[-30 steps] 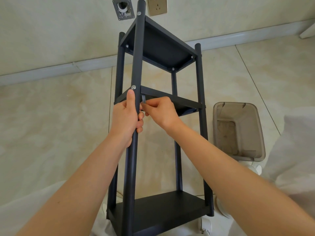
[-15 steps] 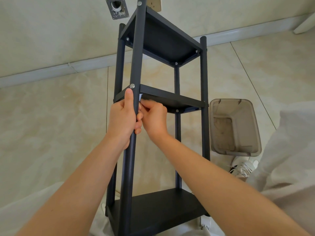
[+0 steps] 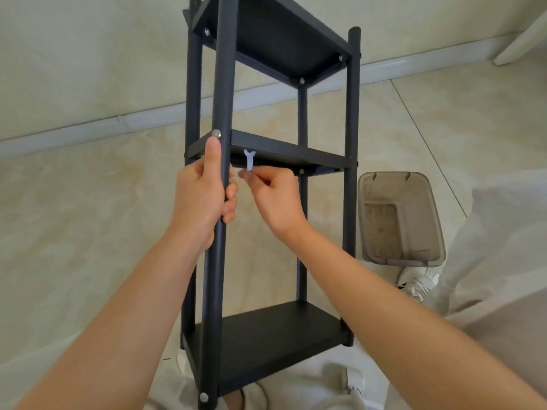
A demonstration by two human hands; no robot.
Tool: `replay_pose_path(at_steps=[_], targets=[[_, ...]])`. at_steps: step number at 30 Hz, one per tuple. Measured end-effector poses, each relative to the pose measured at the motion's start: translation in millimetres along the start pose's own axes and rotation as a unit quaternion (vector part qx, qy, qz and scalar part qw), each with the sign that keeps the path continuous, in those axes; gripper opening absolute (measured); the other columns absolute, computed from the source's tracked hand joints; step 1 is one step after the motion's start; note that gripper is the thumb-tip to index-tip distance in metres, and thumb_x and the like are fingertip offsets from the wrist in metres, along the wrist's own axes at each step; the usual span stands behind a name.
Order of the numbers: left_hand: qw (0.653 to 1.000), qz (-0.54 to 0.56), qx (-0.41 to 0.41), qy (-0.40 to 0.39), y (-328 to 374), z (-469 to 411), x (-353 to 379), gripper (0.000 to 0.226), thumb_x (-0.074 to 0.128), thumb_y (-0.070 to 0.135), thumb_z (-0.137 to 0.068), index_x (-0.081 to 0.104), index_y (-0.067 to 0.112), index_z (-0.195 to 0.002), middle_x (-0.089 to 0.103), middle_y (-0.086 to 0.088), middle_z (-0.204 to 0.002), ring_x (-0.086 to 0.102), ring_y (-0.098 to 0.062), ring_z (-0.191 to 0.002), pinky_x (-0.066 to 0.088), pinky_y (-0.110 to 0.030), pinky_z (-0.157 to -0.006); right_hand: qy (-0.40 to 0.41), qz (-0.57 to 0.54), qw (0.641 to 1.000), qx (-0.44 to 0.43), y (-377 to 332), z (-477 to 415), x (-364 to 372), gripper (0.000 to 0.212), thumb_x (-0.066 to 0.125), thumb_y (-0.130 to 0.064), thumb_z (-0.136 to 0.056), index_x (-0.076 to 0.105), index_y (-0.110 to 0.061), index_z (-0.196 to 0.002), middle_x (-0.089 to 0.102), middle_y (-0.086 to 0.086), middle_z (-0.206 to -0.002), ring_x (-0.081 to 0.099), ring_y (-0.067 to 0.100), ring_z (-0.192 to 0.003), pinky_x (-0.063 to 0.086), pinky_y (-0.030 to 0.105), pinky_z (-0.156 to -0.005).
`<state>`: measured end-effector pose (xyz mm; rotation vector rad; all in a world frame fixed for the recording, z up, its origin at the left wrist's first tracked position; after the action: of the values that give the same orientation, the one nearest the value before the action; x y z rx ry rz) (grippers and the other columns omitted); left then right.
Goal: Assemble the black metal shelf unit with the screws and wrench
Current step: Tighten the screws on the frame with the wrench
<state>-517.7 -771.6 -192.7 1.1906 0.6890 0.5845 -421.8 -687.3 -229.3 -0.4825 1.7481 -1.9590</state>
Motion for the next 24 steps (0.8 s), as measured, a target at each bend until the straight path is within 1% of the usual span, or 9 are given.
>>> replay_pose_path(at_steps=[3, 5, 9, 12, 16, 18, 20, 22, 24], targets=[[1.000, 0.004, 0.021, 0.016, 9, 2, -3, 0.061, 0.038, 0.067, -0.098, 0.056, 0.013, -0.075, 0.052, 0.001, -0.049, 0.038, -0.012, -0.035, 0.032, -0.023, -0.034, -0.015, 0.021, 1.000, -0.018, -16, 2, 4, 0.024, 0.053, -0.013, -0.099, 0.073, -0.006, -0.088, 0.044, -0.017, -0.041, 0.039, 0.004, -0.045, 0.032, 0.012, -0.048], [0.999, 0.008, 0.039, 0.025, 15, 6, -5, 0.062, 0.037, 0.064, -0.099, 0.055, 0.011, -0.075, 0.051, 0.001, -0.048, 0.038, -0.013, -0.034, 0.032, -0.023, -0.034, -0.003, 0.047, 0.998, -0.037, -26, 2, 3, 0.026, 0.052, -0.010, -0.096, 0.073, -0.006, -0.081, 0.045, -0.018, -0.041, 0.043, 0.003, -0.046, 0.034, 0.011, -0.049], [0.996, 0.012, 0.075, 0.039, 25, 13, -9, 0.062, 0.037, 0.059, -0.102, 0.053, 0.012, -0.066, 0.049, -0.001, -0.047, 0.038, -0.014, -0.034, 0.031, -0.023, -0.034, -0.008, 0.074, 0.995, -0.063, -40, 6, 5, 0.030, 0.053, -0.006, -0.090, 0.069, -0.010, -0.065, 0.046, -0.010, -0.042, 0.042, 0.007, -0.047, 0.034, 0.012, -0.047], [0.995, 0.011, 0.098, 0.033, 33, 16, -8, 0.062, 0.036, 0.057, -0.104, 0.052, 0.015, -0.060, 0.047, -0.001, -0.045, 0.038, -0.015, -0.033, 0.030, -0.021, -0.035, -0.017, 0.072, 0.994, -0.084, -49, 7, 8, 0.043, 0.052, -0.004, -0.090, 0.057, -0.019, -0.050, 0.045, -0.013, -0.039, 0.041, 0.006, -0.045, 0.033, 0.012, -0.048], [0.995, 0.005, 0.099, 0.032, 35, 16, -7, 0.060, 0.036, 0.056, -0.104, 0.052, 0.009, -0.070, 0.046, 0.000, -0.045, 0.037, -0.014, -0.033, 0.030, -0.020, -0.035, -0.005, 0.041, 0.993, -0.113, -57, 7, 6, 0.037, 0.055, -0.006, -0.093, 0.061, -0.015, -0.057, 0.044, -0.015, -0.039, 0.042, 0.004, -0.045, 0.033, 0.011, -0.050], [0.994, -0.002, 0.104, 0.030, 35, 16, -6, 0.064, 0.036, 0.055, -0.105, 0.051, 0.001, -0.074, 0.046, 0.000, -0.046, 0.037, -0.015, -0.033, 0.030, -0.020, -0.035, -0.005, 0.040, 0.992, -0.117, -59, 8, 5, 0.044, 0.056, -0.006, -0.093, 0.055, -0.022, -0.052, 0.042, -0.014, -0.039, 0.041, 0.004, -0.045, 0.032, 0.012, -0.051], [0.993, -0.008, 0.114, 0.029, 35, 17, -5, 0.068, 0.036, 0.054, -0.105, 0.048, -0.008, -0.078, 0.046, -0.002, -0.046, 0.037, -0.016, -0.033, 0.031, -0.021, -0.035, -0.008, 0.045, 0.993, -0.110, -61, 7, 2, 0.050, 0.057, -0.007, -0.093, 0.051, -0.028, -0.048, 0.042, -0.009, -0.041, 0.037, 0.008, -0.047, 0.032, 0.017, -0.053], [0.992, -0.018, 0.123, 0.028, 37, 17, -3, 0.071, 0.036, 0.053, -0.105, 0.048, -0.012, -0.081, 0.045, -0.005, -0.048, 0.037, -0.017, -0.034, 0.031, -0.021, -0.035, -0.015, 0.050, 0.993, -0.110, -62, 5, -2, 0.041, 0.058, -0.010, -0.094, 0.061, -0.017, -0.053, 0.051, 0.009, -0.051, 0.044, 0.026, -0.056, 0.038, 0.028, -0.058], [0.991, -0.025, 0.130, 0.030, 38, 18, -2, 0.072, 0.035, 0.053, -0.105, 0.047, -0.014, -0.081, 0.045, -0.007, -0.048, 0.037, -0.018, -0.033, 0.032, -0.022, -0.035, -0.022, 0.054, 0.992, -0.109, -62, 4, -5, 0.035, 0.060, -0.013, -0.094, 0.066, -0.011, -0.059, 0.059, 0.019, -0.063, 0.051, 0.034, -0.065, 0.043, 0.030, -0.060]])
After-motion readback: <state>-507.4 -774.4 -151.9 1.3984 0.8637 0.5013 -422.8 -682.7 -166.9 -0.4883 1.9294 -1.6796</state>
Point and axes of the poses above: each hand's wrist, its own z-axis away from the middle knuckle, its own x-axis out of the palm, y = z × x, the point moved 7 cm from there along -z, towards the middle knuckle
